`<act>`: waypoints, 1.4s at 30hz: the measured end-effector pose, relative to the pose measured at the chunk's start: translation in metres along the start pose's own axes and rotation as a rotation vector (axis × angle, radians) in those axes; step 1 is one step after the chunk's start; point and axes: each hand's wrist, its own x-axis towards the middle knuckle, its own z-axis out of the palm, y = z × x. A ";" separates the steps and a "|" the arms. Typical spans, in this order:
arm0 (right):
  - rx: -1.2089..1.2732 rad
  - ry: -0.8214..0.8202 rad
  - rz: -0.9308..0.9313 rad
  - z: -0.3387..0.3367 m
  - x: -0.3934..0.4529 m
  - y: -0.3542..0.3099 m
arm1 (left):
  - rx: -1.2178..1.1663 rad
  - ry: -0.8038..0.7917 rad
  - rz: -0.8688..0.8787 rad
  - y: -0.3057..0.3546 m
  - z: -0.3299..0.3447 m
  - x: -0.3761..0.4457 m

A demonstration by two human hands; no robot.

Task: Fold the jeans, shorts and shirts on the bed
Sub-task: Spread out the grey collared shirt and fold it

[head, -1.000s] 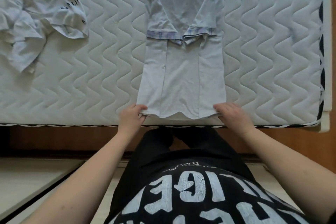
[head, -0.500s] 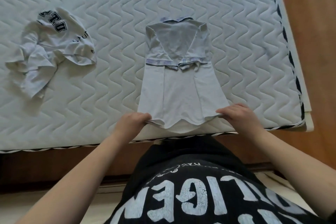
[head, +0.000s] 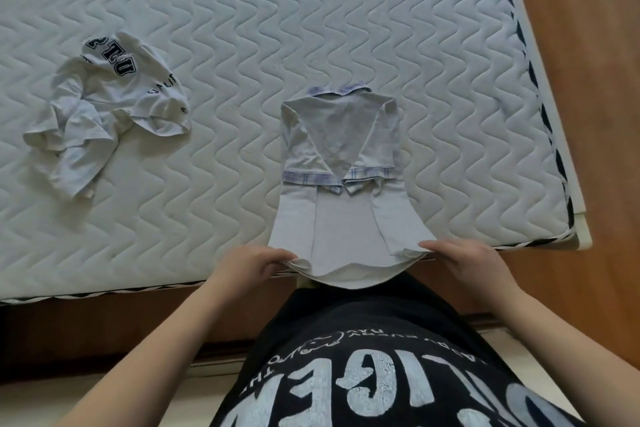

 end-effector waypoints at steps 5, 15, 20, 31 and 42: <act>0.118 -0.113 0.073 -0.003 0.035 0.016 | -0.003 -0.036 0.001 0.010 -0.018 0.033; 0.194 -0.458 0.027 -0.015 0.135 0.076 | 0.189 -0.208 -0.030 0.022 -0.075 0.126; 0.260 -0.532 0.119 -0.001 0.193 0.092 | 0.190 -0.235 0.025 0.003 -0.091 0.180; 0.201 -0.464 0.306 0.048 0.311 0.145 | 0.241 -0.191 0.007 -0.073 -0.108 0.324; 0.106 -0.372 0.378 0.114 0.409 0.206 | 0.239 -0.146 -0.051 -0.136 -0.102 0.435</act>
